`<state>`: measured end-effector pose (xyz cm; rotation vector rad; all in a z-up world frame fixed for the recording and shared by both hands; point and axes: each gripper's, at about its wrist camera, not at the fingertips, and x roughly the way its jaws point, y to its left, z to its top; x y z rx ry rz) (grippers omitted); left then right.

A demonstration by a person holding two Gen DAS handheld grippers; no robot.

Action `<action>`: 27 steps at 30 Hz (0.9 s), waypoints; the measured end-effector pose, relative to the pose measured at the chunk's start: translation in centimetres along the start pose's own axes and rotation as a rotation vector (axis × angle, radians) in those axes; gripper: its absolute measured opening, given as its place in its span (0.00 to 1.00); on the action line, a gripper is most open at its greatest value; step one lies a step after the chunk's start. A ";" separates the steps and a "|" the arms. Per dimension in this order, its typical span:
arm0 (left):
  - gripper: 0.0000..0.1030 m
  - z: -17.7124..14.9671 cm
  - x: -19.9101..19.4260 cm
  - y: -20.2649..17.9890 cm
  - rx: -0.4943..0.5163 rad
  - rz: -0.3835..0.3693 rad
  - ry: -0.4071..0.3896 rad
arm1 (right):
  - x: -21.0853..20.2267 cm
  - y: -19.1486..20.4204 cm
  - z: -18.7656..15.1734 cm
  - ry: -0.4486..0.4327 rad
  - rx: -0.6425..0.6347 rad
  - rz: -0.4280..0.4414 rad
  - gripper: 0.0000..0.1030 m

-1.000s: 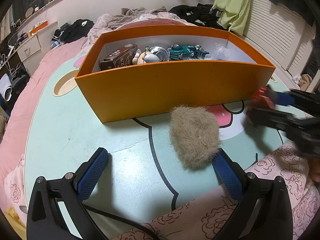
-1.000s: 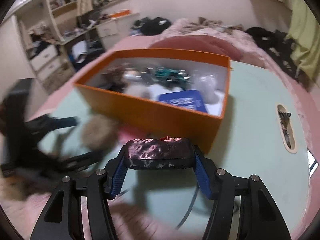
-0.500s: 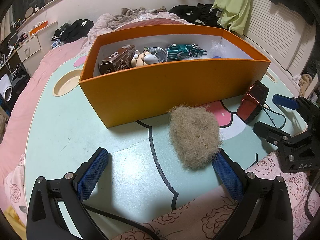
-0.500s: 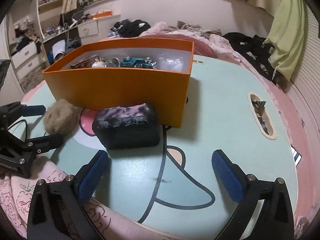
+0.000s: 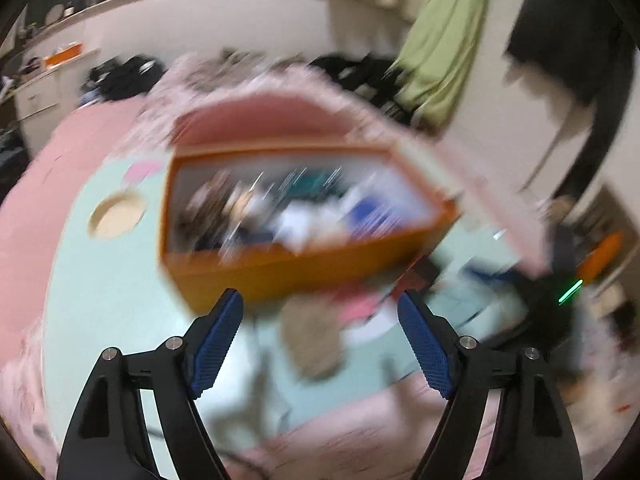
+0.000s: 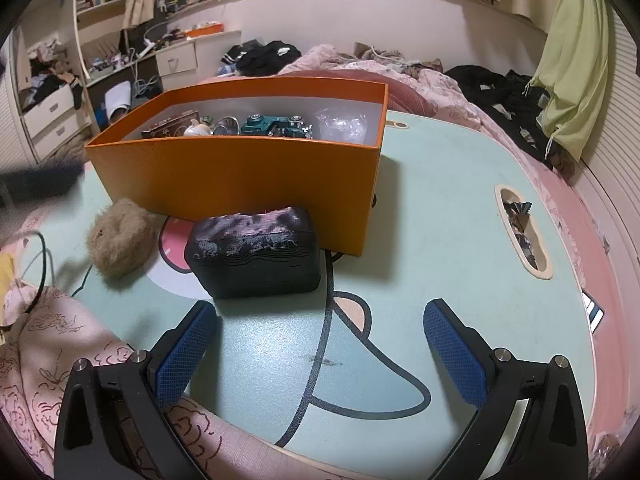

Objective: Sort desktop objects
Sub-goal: 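Grasp the white fur pompom from the box with the left gripper and place it beside the brown pompom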

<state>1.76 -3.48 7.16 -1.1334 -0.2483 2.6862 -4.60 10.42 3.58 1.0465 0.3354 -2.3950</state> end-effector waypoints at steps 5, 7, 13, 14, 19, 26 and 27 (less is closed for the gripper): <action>0.44 6.4 3.3 -1.1 -0.002 0.013 0.131 | 0.0 -0.1 0.0 -0.001 0.000 0.000 1.00; 0.39 7.0 6.2 -1.3 -0.015 0.043 0.246 | 0.0 -0.1 0.0 -0.001 0.000 0.001 1.00; 0.39 5.7 10.7 -0.7 -0.048 0.079 0.382 | 0.1 -0.1 0.0 0.000 0.001 0.000 1.00; 0.35 5.5 10.9 -0.3 -0.079 0.046 0.379 | 0.0 -0.1 -0.1 -0.003 0.000 -0.001 1.00; 0.23 4.9 12.1 1.0 -0.138 0.009 0.377 | 0.1 -0.1 0.0 -0.002 0.000 0.001 1.00; 0.23 5.6 5.2 -0.1 -0.122 -0.134 0.158 | 0.1 -0.2 -0.1 -0.003 0.000 0.001 1.00; 0.23 5.3 3.7 -0.6 -0.111 -0.163 0.134 | 0.1 -0.2 -0.1 -0.003 0.000 0.001 1.00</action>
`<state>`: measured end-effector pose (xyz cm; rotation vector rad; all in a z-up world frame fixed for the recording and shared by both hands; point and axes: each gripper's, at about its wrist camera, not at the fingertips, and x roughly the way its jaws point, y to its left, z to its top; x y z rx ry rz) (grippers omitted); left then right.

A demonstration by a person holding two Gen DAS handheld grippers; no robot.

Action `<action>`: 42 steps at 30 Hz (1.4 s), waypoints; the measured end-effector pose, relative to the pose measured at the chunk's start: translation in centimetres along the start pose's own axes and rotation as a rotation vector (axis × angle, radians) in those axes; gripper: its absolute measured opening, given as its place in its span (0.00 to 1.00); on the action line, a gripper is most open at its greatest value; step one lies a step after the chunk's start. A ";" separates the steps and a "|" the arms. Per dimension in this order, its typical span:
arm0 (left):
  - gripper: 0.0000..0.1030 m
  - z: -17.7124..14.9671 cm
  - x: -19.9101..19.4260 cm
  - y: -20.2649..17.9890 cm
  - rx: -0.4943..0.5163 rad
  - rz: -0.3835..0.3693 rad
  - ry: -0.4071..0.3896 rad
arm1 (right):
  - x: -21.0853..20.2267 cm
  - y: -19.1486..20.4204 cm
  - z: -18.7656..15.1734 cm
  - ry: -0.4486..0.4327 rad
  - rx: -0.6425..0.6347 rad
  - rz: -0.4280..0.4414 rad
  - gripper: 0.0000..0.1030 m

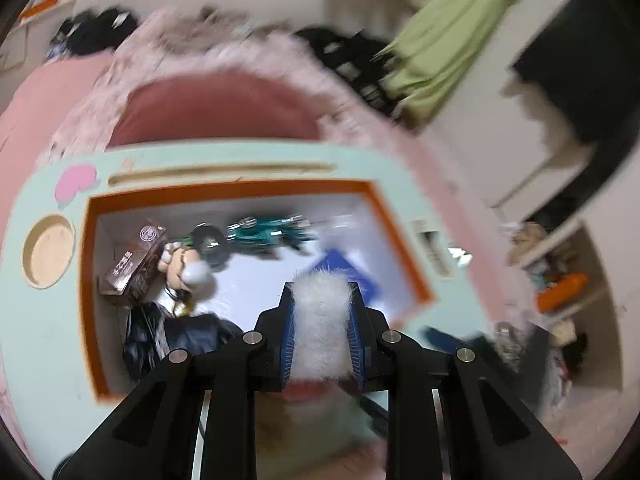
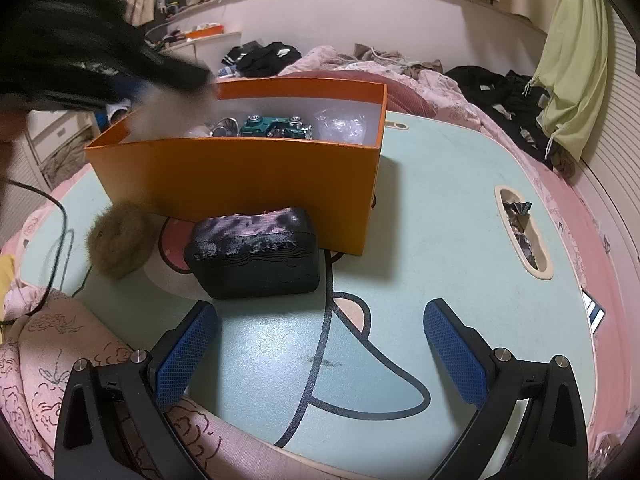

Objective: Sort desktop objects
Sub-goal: 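Grasp the white fur pompom from the box with the left gripper and place it beside the brown pompom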

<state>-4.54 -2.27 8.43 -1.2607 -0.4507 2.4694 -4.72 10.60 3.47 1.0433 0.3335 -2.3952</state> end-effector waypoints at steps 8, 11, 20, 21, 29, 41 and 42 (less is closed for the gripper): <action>0.24 -6.5 -0.7 -2.0 0.133 -0.006 0.027 | 0.0 0.0 -0.1 -0.001 0.000 0.000 1.00; 0.26 -7.4 1.4 -1.6 0.122 0.056 0.035 | 0.0 0.0 -0.1 -0.001 0.000 0.000 1.00; 0.84 -8.6 -4.7 -0.2 0.138 0.135 -0.170 | 0.0 0.0 -0.1 -0.001 0.000 0.001 1.00; 0.84 -8.8 -5.2 0.1 0.155 0.156 -0.162 | 0.1 0.1 0.0 -0.001 0.000 0.001 1.00; 0.84 -12.3 -1.7 2.3 0.258 0.314 0.042 | 0.0 0.0 -0.1 -0.002 0.000 0.001 1.00; 1.00 -13.0 0.3 3.6 0.238 0.338 -0.011 | -0.6 0.3 -0.1 -0.005 0.001 0.000 1.00; 1.00 -13.0 0.2 3.6 0.236 0.338 -0.017 | -0.7 0.3 -0.1 -0.007 0.002 -0.001 1.00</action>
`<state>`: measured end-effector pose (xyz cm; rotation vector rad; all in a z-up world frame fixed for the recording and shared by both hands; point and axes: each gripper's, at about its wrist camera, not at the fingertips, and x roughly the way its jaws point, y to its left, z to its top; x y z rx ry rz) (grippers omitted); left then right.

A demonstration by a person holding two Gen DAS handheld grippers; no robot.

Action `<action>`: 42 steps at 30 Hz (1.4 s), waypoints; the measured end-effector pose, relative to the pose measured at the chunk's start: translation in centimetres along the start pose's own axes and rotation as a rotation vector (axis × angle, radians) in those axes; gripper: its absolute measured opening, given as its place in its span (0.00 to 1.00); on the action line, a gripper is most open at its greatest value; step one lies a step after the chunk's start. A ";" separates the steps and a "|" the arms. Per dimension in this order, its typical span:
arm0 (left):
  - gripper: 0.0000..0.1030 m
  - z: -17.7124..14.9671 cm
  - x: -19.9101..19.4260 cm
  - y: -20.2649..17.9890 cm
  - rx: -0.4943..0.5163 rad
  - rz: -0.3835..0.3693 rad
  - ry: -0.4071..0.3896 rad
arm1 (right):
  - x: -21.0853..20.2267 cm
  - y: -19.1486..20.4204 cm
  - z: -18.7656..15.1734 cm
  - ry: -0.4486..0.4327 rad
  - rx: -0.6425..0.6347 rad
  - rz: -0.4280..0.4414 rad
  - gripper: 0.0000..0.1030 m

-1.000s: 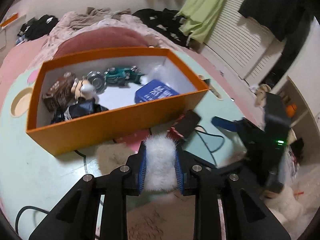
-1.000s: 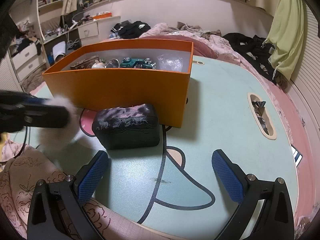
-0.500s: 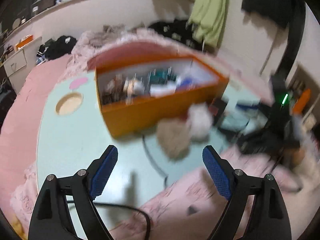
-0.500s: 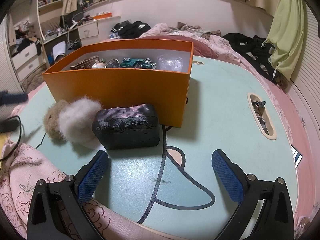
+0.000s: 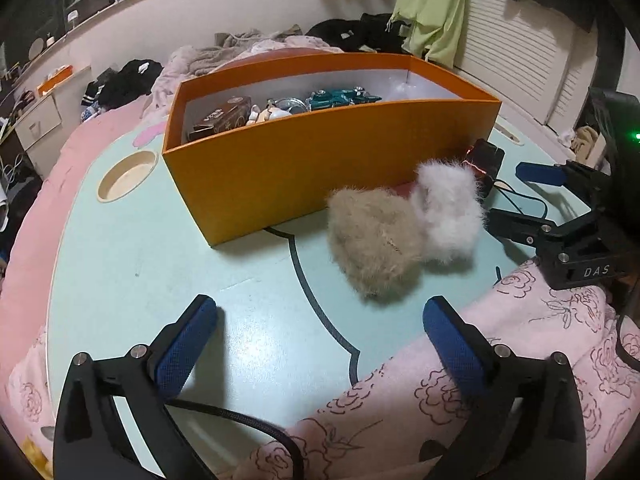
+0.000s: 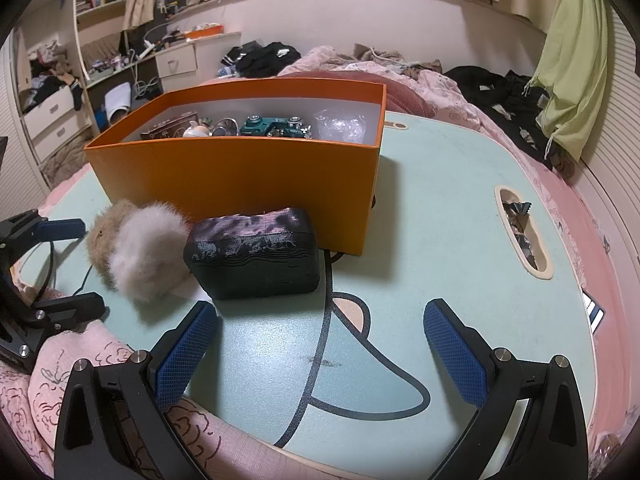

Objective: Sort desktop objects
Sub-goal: 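Grasp the white fur pompom from the box with the left gripper and place it beside the brown pompom, then lift the black plastic bag from the box with the right gripper and set it on the table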

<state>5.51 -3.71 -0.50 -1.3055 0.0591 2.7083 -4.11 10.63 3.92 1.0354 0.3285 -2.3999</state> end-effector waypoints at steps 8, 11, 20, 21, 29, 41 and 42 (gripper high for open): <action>1.00 0.0 0.1 0.0 -0.005 0.003 -0.003 | -5.0 0.7 1.9 -0.157 0.004 0.170 0.93; 1.00 0.0 0.1 0.0 -0.006 0.002 -0.003 | -5.8 2.2 6.1 -0.125 0.009 0.294 0.91; 1.00 0.1 0.2 0.0 -0.009 0.003 -0.006 | 6.0 6.8 16.2 0.333 0.187 0.519 0.67; 1.00 0.1 0.2 -0.1 -0.010 0.003 -0.008 | 7.3 7.4 16.3 0.381 0.179 0.499 0.67; 1.00 0.0 0.0 0.0 -0.016 0.002 -0.014 | 11.7 7.5 15.2 0.496 0.212 0.530 0.43; 1.00 0.1 0.0 -0.2 -0.017 0.001 -0.018 | 3.8 3.1 15.0 0.196 0.331 0.735 0.32; 1.00 0.1 0.0 -0.2 -0.017 0.001 -0.018 | 2.5 2.6 15.0 0.160 0.329 0.739 0.32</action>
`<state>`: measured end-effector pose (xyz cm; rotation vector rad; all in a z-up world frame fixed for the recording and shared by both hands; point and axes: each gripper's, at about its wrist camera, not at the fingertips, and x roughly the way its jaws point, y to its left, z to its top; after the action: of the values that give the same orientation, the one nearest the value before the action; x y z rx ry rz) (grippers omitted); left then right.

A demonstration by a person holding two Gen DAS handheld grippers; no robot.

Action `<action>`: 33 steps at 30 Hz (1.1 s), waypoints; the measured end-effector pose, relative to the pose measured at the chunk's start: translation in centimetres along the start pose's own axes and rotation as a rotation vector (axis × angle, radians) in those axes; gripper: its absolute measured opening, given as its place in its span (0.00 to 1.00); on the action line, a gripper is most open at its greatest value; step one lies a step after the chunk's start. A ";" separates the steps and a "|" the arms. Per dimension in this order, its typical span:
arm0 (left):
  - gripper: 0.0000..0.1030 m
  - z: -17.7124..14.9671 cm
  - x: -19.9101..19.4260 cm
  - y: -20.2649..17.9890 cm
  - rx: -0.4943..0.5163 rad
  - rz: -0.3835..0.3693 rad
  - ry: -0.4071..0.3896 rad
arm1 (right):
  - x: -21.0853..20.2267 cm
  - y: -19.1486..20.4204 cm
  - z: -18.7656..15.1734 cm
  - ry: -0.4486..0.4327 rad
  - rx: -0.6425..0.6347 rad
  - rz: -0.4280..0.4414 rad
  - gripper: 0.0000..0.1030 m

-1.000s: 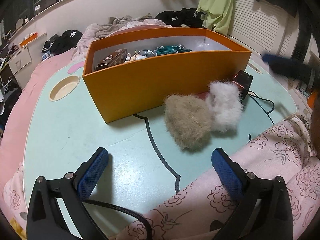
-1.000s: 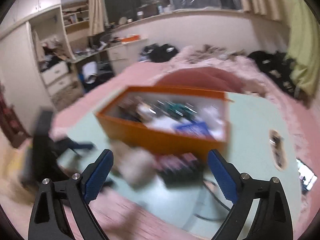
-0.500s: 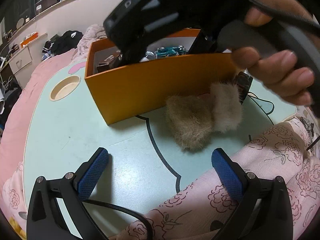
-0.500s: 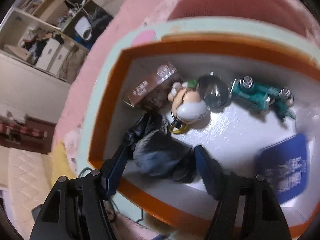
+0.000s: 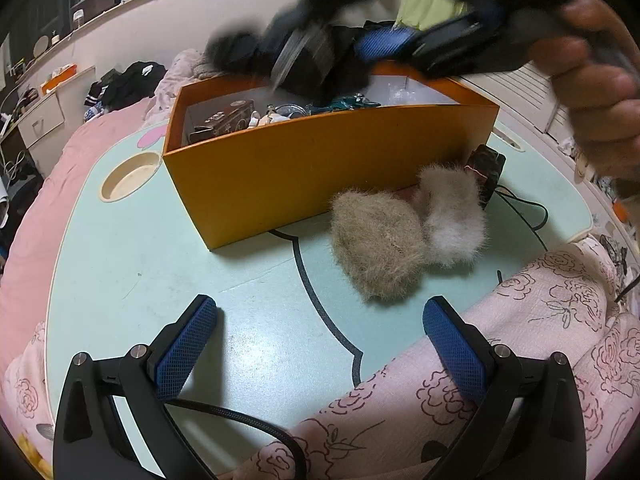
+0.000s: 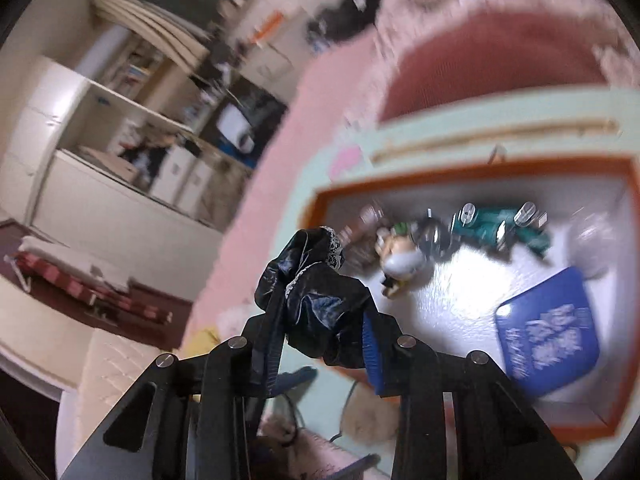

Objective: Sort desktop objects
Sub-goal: 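Lift the black plastic bag from the box with the right gripper and set it on the table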

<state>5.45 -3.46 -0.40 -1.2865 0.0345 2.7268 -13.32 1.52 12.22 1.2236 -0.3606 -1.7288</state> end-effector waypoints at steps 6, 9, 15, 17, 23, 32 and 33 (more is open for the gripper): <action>1.00 0.0 0.0 0.0 0.000 0.000 0.000 | -8.2 -0.4 -4.6 -0.235 -0.097 -0.091 0.33; 1.00 -0.1 0.0 0.1 -0.001 0.000 0.000 | -10.7 -2.7 -8.6 -0.307 -0.091 -0.177 0.33; 1.00 -0.1 0.0 0.0 -0.001 0.001 0.000 | -11.1 -6.2 -14.6 -0.318 -0.135 -0.429 0.33; 1.00 -0.1 0.1 0.0 -0.002 0.001 -0.001 | -9.6 -7.7 -14.9 -0.271 -0.114 -0.442 0.33; 1.00 -0.1 0.1 -0.1 -0.003 0.002 -0.001 | -6.9 -6.6 -13.9 -0.244 -0.176 -0.428 0.39; 1.00 -0.1 0.1 -0.1 -0.004 0.002 -0.001 | -8.4 -4.5 -16.0 -0.312 -0.301 -0.535 0.88; 1.00 -0.1 0.1 -0.2 -0.004 0.002 -0.001 | -7.9 -4.7 -16.2 -0.282 -0.302 -0.558 0.88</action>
<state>5.47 -3.29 -0.50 -1.2863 0.0307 2.7308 -1.69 14.76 6.08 0.9071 0.0981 -2.3440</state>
